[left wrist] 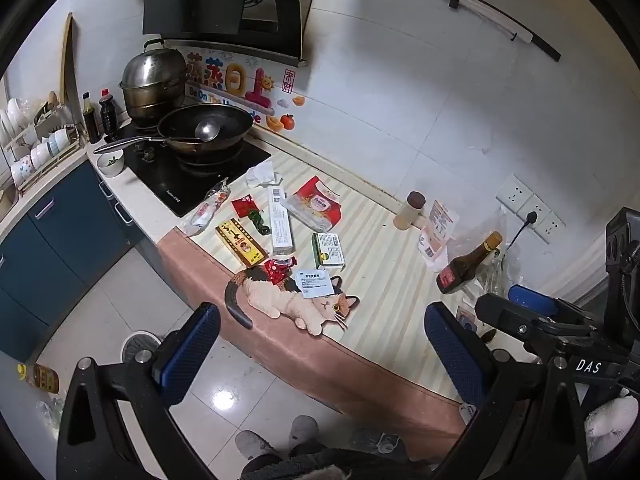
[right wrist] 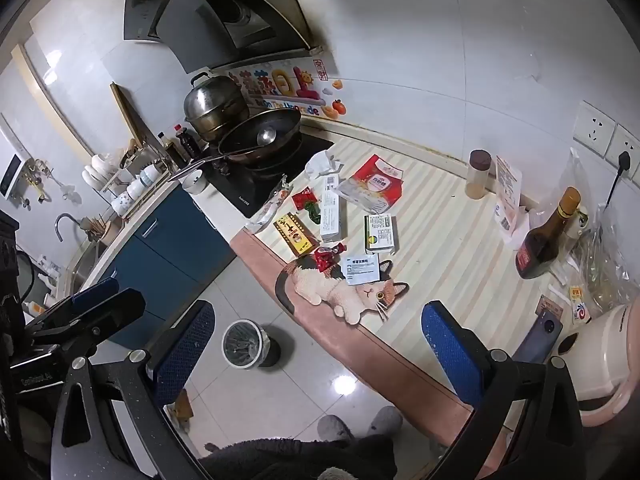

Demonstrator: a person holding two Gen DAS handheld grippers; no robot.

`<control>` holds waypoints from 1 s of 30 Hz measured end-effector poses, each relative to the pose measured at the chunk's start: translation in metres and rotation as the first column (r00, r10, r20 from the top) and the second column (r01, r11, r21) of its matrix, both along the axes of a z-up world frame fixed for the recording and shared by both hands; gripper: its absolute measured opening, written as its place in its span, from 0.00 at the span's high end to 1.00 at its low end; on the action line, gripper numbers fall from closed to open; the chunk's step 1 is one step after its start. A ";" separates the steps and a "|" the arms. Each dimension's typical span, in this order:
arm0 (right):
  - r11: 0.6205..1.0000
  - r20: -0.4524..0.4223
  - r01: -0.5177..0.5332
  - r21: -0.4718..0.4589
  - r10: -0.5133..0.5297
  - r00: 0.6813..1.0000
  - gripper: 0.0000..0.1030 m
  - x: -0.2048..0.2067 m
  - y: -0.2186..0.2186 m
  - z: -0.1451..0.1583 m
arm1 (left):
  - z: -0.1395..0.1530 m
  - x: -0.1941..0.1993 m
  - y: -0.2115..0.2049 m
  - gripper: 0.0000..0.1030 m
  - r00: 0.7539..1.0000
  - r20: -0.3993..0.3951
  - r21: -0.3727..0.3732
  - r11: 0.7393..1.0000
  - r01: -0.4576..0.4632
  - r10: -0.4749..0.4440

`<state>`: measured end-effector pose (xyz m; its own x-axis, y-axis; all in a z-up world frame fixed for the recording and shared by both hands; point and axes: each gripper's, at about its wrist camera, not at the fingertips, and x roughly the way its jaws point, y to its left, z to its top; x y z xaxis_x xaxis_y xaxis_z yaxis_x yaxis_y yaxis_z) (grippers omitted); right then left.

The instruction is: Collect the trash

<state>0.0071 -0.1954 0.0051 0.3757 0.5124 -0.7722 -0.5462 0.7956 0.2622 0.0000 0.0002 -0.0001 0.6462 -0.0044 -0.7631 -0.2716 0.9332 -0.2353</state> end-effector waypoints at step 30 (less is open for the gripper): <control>0.998 -0.002 -0.059 0.017 0.059 0.998 0.00 0.006 0.024 0.006 | 0.007 -0.003 0.016 0.00 0.999 0.042 -0.056 0.998 -0.018 0.020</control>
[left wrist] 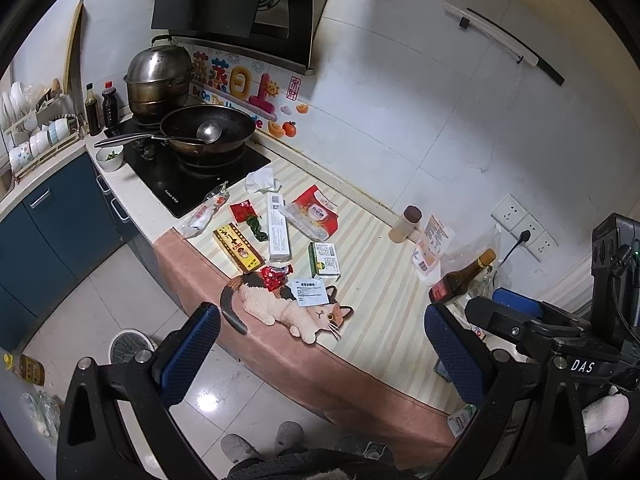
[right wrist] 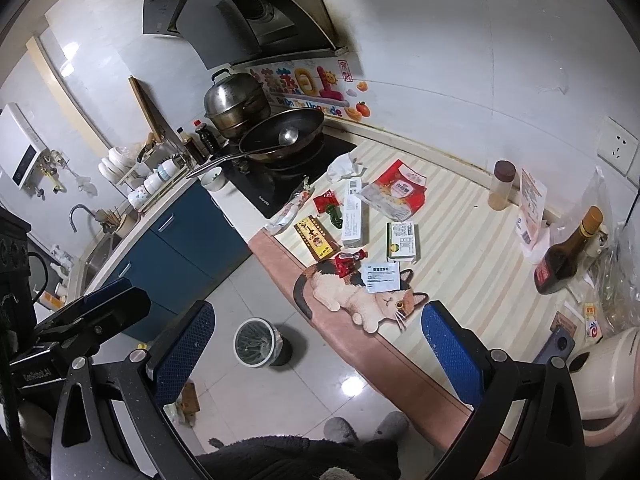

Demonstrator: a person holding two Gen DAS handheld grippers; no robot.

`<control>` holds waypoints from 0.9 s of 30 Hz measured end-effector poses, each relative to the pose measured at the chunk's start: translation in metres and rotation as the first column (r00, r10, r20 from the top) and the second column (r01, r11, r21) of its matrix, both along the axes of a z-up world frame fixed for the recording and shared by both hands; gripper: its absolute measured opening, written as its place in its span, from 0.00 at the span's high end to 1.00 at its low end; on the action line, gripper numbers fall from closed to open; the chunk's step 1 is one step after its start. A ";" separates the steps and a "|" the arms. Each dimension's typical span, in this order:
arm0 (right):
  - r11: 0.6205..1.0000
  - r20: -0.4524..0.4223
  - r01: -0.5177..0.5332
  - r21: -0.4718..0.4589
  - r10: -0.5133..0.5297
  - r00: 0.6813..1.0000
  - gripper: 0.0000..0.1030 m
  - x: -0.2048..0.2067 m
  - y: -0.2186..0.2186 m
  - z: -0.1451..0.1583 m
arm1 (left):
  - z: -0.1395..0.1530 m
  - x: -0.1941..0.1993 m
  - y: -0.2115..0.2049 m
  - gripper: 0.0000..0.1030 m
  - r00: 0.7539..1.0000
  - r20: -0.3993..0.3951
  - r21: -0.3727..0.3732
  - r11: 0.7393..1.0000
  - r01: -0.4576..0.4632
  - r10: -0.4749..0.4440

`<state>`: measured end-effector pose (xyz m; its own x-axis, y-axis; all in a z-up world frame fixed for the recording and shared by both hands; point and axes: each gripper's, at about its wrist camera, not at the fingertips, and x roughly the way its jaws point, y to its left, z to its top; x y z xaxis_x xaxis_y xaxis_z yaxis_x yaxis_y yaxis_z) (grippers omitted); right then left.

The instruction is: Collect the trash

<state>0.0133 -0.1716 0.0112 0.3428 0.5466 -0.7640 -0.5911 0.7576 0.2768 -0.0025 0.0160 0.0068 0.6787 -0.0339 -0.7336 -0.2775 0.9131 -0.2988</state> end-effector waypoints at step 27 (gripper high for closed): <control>1.000 0.004 -0.003 -0.003 0.003 1.000 0.00 0.000 0.005 0.003 | 0.001 0.003 -0.001 0.00 1.000 0.001 -0.006 1.000 0.005 -0.005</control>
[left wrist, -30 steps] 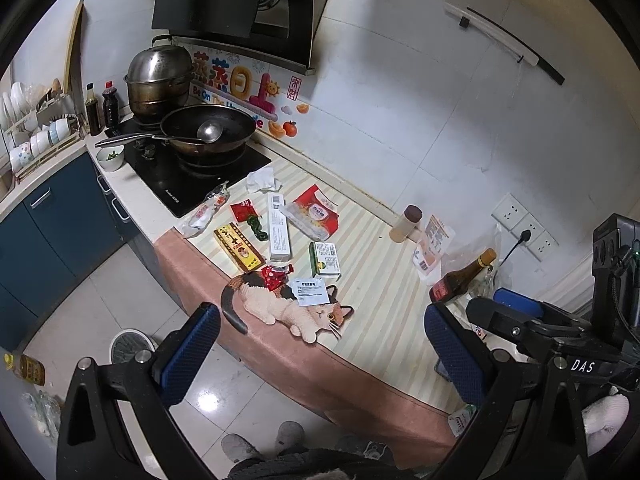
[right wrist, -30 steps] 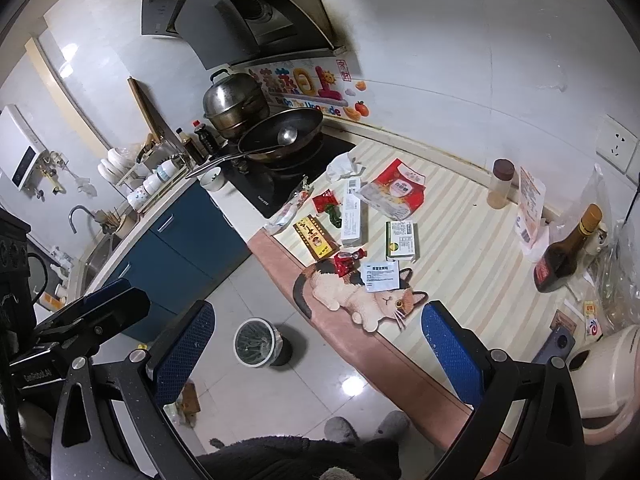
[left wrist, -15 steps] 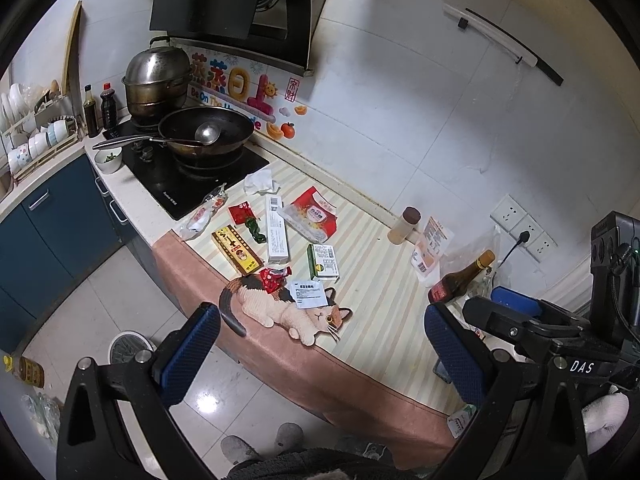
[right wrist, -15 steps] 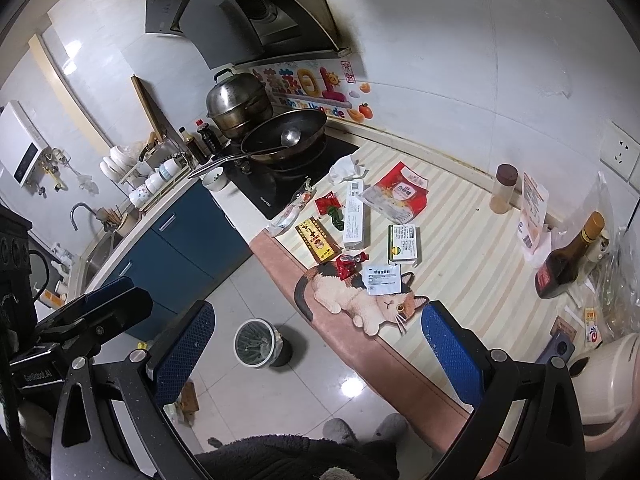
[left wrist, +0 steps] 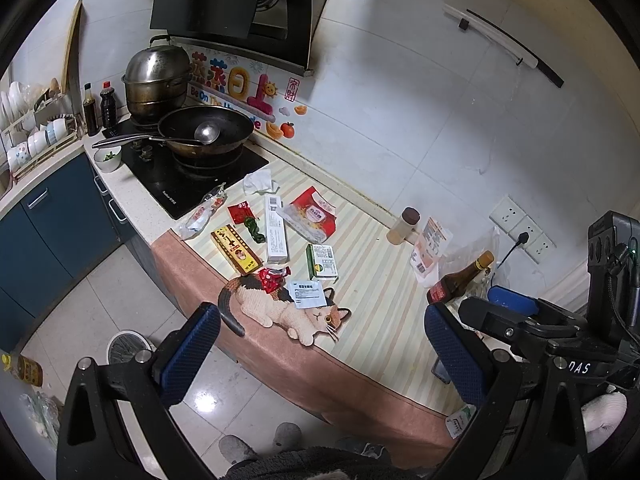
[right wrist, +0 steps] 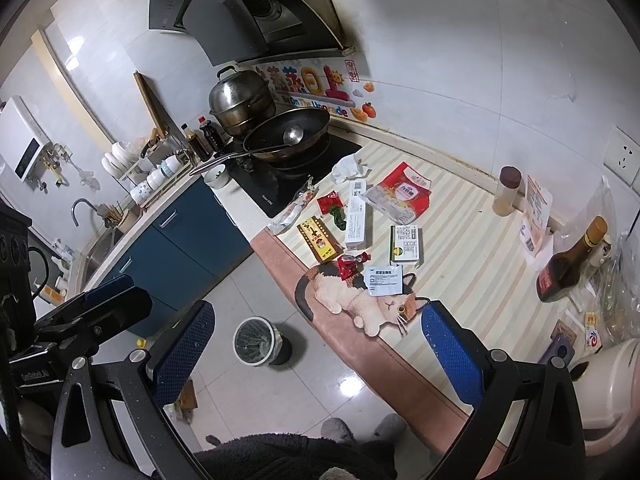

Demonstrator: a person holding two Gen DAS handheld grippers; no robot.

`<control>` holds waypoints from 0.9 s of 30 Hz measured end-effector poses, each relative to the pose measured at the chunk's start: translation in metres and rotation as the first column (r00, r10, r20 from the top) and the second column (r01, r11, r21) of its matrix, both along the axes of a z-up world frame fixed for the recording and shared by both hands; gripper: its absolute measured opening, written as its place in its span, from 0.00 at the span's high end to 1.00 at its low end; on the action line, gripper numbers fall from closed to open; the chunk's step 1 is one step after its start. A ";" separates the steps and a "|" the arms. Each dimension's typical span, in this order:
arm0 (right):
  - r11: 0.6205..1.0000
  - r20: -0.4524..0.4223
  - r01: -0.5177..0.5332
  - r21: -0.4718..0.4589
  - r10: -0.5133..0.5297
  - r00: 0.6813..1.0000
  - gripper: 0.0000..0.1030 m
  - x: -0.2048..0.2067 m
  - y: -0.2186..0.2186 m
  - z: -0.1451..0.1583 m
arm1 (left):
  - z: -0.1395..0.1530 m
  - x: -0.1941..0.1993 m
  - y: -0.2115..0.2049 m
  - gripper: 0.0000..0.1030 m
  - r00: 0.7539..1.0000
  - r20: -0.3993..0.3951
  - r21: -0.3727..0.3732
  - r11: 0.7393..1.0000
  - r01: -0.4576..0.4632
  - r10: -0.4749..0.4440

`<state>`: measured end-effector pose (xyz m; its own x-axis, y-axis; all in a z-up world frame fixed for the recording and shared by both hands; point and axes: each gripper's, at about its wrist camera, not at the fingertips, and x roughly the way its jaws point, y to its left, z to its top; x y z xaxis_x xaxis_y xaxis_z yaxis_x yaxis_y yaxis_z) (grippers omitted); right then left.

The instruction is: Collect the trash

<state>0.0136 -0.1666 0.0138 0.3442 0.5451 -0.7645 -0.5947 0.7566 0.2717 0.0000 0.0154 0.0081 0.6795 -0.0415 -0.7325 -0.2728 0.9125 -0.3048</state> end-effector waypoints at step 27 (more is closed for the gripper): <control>1.000 0.006 -0.002 0.000 0.002 1.000 0.00 -0.004 0.002 0.001 | 0.004 0.004 -0.001 0.00 1.000 0.006 -0.002 1.000 0.005 -0.005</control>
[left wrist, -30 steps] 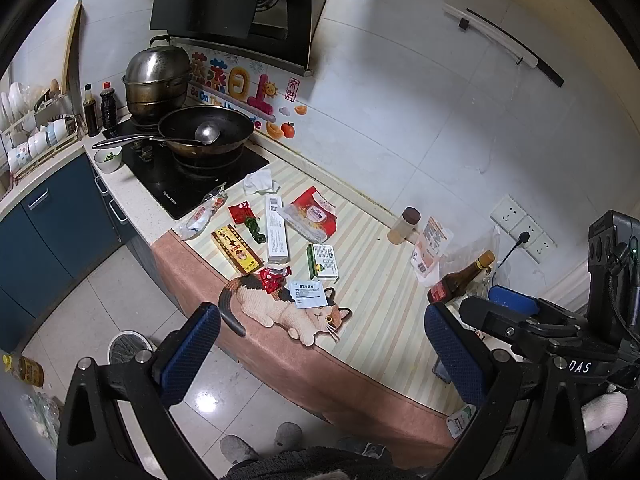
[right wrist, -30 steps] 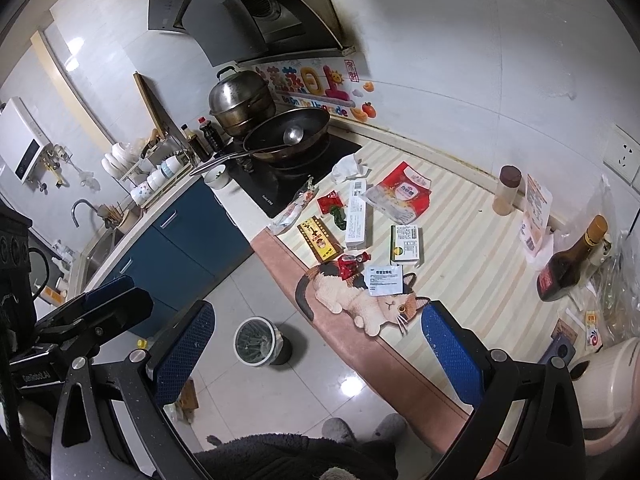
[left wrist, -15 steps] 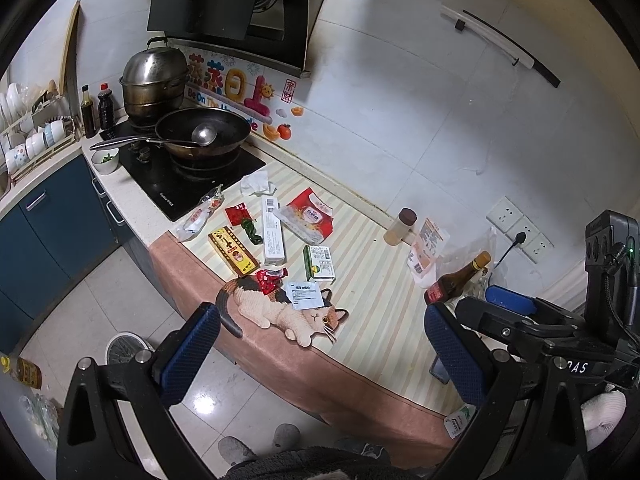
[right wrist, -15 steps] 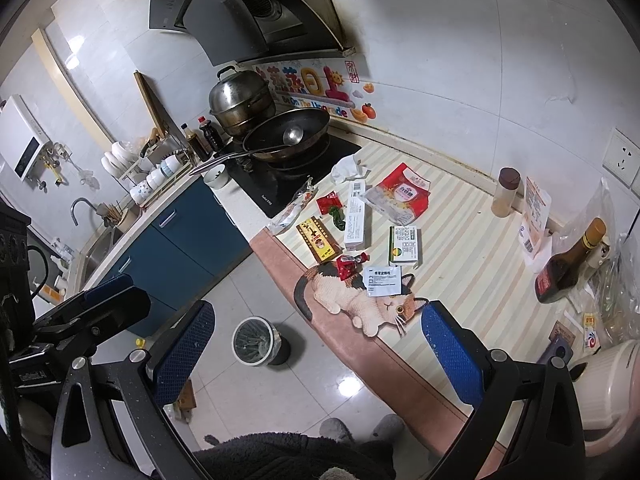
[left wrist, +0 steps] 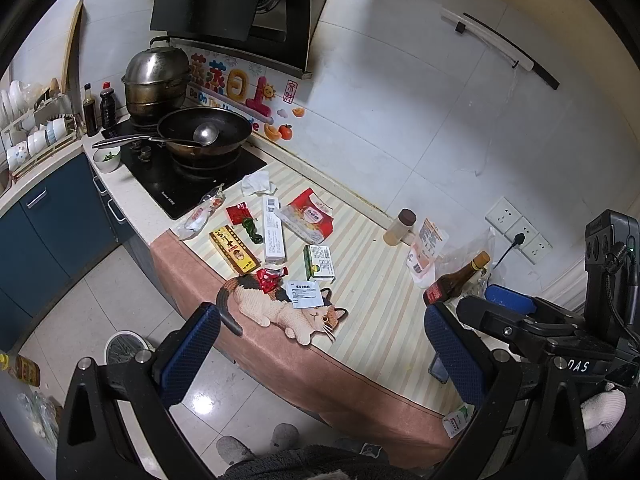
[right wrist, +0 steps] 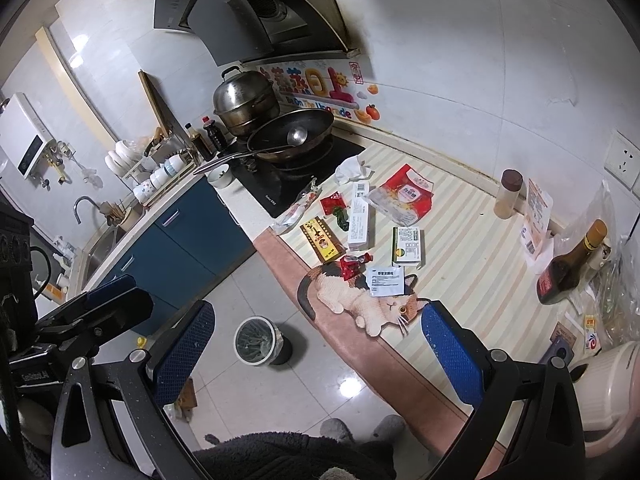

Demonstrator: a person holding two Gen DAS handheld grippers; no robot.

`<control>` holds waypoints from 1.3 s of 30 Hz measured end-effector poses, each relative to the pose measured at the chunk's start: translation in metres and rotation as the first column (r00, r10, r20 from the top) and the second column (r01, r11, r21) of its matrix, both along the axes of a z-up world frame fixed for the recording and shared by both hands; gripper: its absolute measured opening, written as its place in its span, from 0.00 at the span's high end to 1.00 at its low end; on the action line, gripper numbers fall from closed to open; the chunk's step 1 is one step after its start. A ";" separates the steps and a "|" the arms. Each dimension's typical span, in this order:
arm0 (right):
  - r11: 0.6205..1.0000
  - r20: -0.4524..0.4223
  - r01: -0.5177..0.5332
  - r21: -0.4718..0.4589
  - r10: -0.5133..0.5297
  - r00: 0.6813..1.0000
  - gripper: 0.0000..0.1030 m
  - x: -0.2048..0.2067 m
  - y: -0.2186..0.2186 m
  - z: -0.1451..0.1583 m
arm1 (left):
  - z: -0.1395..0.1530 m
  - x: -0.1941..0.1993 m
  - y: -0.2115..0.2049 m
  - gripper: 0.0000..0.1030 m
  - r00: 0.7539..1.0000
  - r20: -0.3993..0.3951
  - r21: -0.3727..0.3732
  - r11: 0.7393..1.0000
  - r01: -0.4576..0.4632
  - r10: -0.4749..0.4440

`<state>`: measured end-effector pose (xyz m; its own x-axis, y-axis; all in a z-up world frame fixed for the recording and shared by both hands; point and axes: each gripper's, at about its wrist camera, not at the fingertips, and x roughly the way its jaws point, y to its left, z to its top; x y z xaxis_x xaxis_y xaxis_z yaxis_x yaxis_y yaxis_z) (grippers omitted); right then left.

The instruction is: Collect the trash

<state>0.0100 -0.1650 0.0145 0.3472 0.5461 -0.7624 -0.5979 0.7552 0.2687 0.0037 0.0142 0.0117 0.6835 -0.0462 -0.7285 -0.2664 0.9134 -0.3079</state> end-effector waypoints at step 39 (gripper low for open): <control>0.925 -0.145 0.189 -0.329 -0.247 0.958 0.25 0.264 0.192 -0.294 | -0.297 0.210 0.186 0.00 0.684 -0.610 0.220 0.915 -0.339 0.400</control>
<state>0.2741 0.0274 -0.2793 0.2714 0.2003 -0.9414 -0.3719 0.9240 0.0894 0.2140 0.2002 -0.2853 0.0130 0.1906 -0.9816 -0.6904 0.7118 0.1291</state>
